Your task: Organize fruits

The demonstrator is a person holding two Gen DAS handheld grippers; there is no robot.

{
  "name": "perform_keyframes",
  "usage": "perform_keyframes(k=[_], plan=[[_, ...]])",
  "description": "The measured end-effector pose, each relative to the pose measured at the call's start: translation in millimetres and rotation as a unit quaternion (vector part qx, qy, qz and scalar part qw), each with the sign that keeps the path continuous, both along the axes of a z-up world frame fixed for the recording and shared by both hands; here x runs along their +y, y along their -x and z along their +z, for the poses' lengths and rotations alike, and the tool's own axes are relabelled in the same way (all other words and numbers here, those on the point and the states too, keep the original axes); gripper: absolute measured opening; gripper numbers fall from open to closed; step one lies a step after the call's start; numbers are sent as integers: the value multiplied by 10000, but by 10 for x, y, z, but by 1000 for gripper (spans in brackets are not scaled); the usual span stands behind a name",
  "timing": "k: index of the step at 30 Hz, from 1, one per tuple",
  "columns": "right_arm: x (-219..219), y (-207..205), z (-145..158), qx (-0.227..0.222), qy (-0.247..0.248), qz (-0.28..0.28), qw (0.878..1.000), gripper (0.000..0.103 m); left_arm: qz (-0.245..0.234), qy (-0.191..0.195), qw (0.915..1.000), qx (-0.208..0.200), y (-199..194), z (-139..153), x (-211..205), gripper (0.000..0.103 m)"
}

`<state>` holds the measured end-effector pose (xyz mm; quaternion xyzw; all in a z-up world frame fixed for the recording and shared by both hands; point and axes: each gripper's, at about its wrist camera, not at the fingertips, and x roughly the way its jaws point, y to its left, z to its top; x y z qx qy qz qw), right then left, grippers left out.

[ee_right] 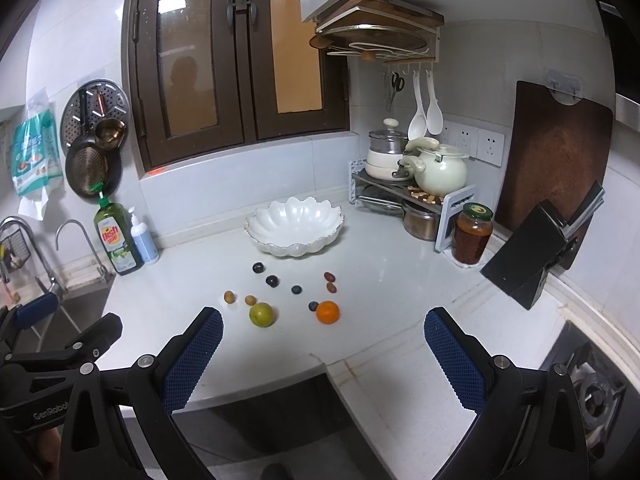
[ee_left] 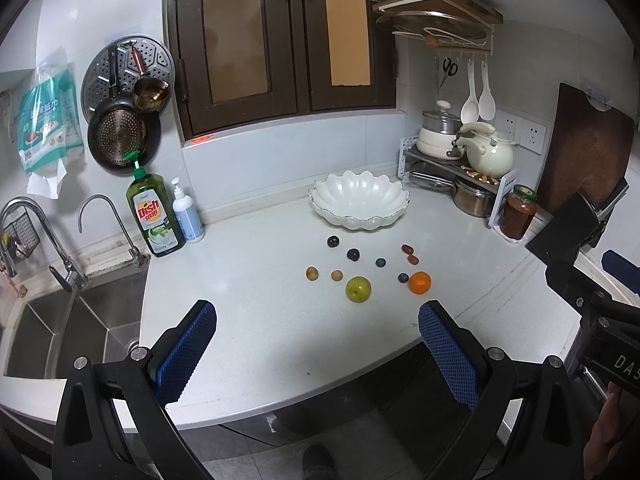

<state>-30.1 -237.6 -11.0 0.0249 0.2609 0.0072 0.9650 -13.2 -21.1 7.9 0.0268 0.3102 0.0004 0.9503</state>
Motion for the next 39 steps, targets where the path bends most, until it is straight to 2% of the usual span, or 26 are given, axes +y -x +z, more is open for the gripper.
perform_keyframes(k=[14, 23, 39], plan=[[-90, -209, 8, -24, 91, 189, 9998, 102, 66, -118, 9999, -71, -188, 9, -196, 103], [-64, -627, -169, 107, 167, 89, 9998, 102, -117, -100, 9998, 110, -676, -211, -235, 103], [-13, -1515, -637, 573, 258, 8, 9980, 102, -481, -139, 9972, 556, -1613, -781, -303, 103]])
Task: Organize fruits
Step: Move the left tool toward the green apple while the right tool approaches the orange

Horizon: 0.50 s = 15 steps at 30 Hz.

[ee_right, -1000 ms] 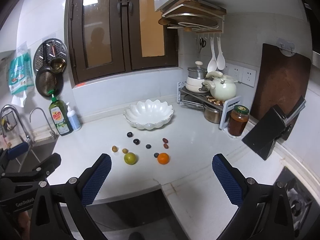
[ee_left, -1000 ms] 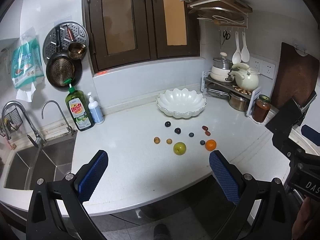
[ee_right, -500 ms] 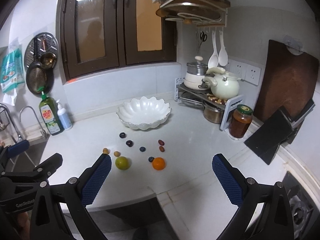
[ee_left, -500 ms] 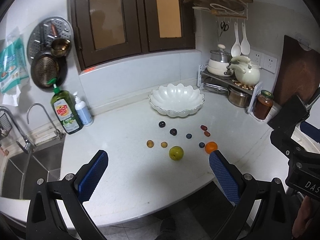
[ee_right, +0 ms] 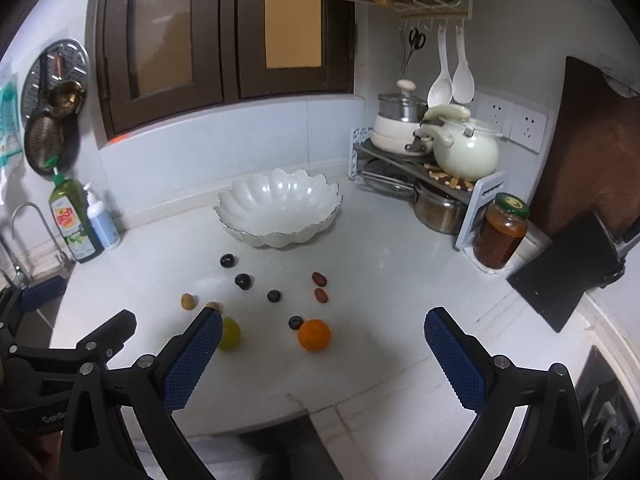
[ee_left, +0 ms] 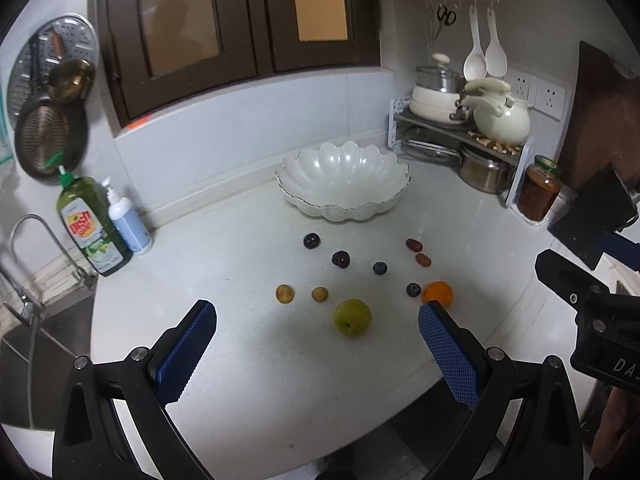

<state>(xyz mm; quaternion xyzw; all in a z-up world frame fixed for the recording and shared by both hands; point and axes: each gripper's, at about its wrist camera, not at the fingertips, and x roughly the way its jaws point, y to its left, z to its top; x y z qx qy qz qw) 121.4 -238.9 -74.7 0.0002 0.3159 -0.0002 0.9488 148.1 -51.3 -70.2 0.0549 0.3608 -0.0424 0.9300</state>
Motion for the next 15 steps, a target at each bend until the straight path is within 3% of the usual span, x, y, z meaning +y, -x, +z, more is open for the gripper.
perform_keyframes(k=[15], plan=[[37, -514, -488, 400, 161, 16, 9991, 102, -240, -2, 9993, 280, -489, -585, -60, 103]])
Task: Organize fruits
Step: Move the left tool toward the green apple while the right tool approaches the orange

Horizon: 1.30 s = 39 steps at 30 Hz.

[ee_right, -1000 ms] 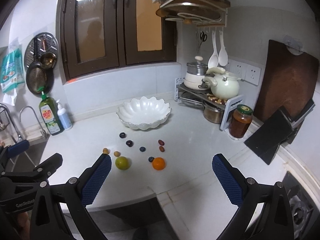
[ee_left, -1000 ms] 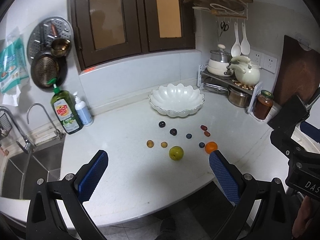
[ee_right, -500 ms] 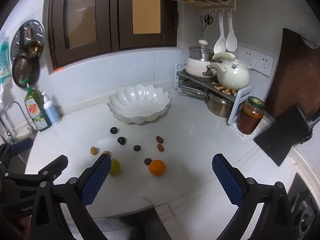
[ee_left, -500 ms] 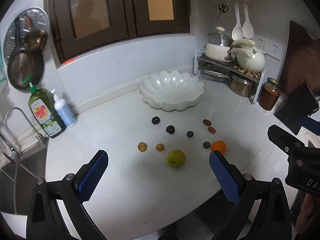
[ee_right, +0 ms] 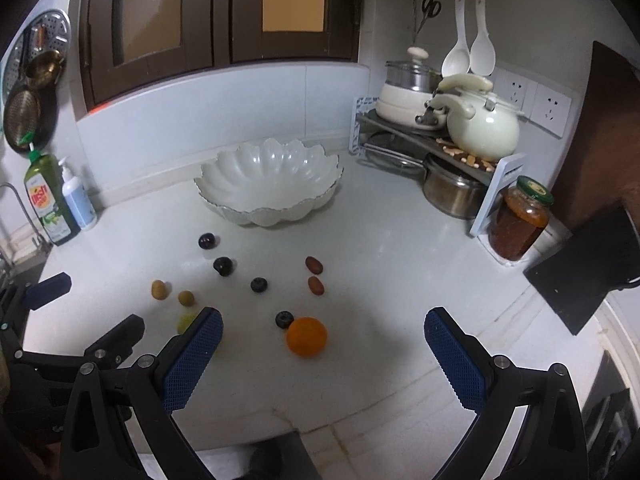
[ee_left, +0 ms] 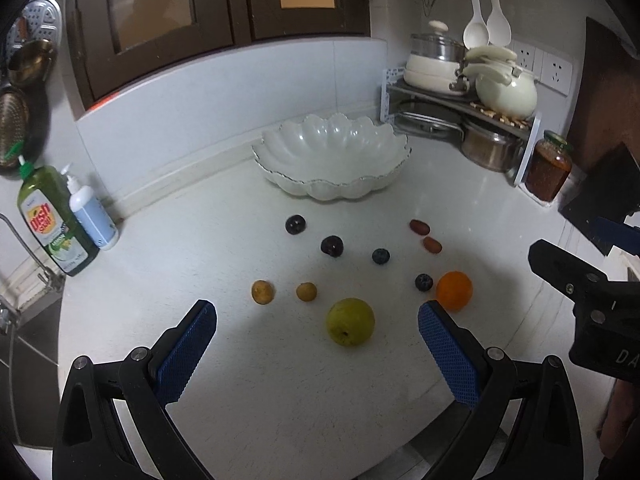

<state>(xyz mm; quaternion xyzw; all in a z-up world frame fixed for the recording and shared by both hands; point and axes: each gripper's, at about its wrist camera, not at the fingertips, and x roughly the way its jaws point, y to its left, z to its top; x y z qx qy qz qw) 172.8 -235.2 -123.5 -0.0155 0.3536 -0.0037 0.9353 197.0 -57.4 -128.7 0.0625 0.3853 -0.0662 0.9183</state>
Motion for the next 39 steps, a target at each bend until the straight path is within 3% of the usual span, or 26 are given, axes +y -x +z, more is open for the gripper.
perform_keyframes(k=[19, 32, 39], plan=[[34, -333, -472, 345, -30, 55, 9994, 102, -129, -170, 9995, 252, -294, -563, -100, 103], [40, -468, -662, 499, -17, 1, 9988, 102, -254, -140, 9991, 313, -410, -746, -98, 102], [38, -514, -760, 589, 1, -41, 9983, 102, -305, -113, 9987, 381, -459, -840, -111, 97]])
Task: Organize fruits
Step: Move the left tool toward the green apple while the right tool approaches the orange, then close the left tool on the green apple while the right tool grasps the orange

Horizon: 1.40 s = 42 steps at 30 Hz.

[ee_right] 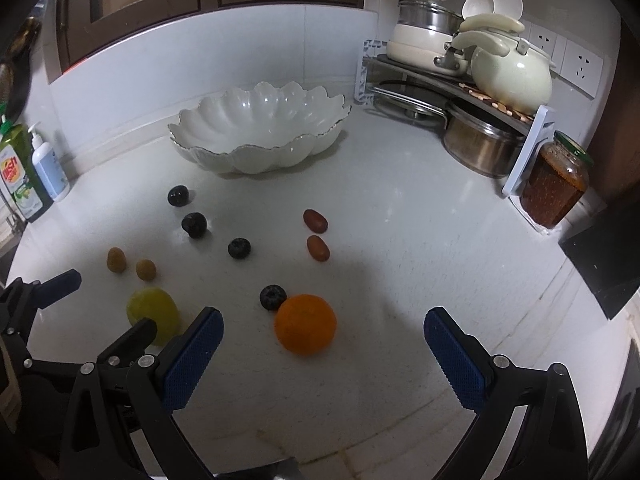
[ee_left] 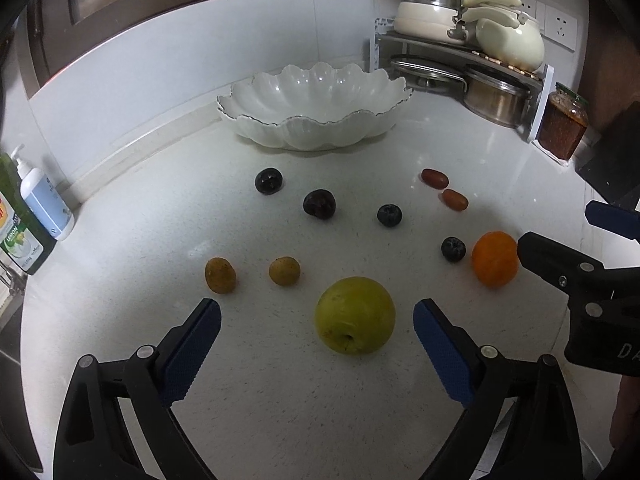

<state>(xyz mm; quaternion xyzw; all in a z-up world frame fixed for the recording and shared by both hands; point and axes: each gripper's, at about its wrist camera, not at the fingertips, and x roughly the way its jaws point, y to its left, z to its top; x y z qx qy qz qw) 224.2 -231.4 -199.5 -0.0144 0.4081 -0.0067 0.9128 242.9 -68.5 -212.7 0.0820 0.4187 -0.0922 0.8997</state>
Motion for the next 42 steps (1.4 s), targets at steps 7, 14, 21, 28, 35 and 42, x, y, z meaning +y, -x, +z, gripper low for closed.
perform_keyframes(k=[7, 14, 21, 28, 35, 42], plan=[[8, -65, -126, 88, 23, 50, 9999, 98, -70, -13, 9999, 73, -40, -108, -31, 93], [11, -139, -208, 143, -9, 60, 9999, 95, -136, -24, 9999, 87, -79, -191, -27, 86], [31, -165, -315, 263, -30, 63, 9996, 91, -180, 37, 9996, 229, -96, -267, -22, 80], [58, -209, -409, 368, -33, 93, 9993, 82, -252, 73, 9990, 358, -107, -351, -55, 72], [47, -282, -497, 462, -90, 95, 9988, 74, -273, 123, 9984, 469, -159, -410, -68, 64], [33, -349, -559, 566, -187, 82, 9982, 61, -333, 174, 9983, 452, -181, -415, -81, 59]])
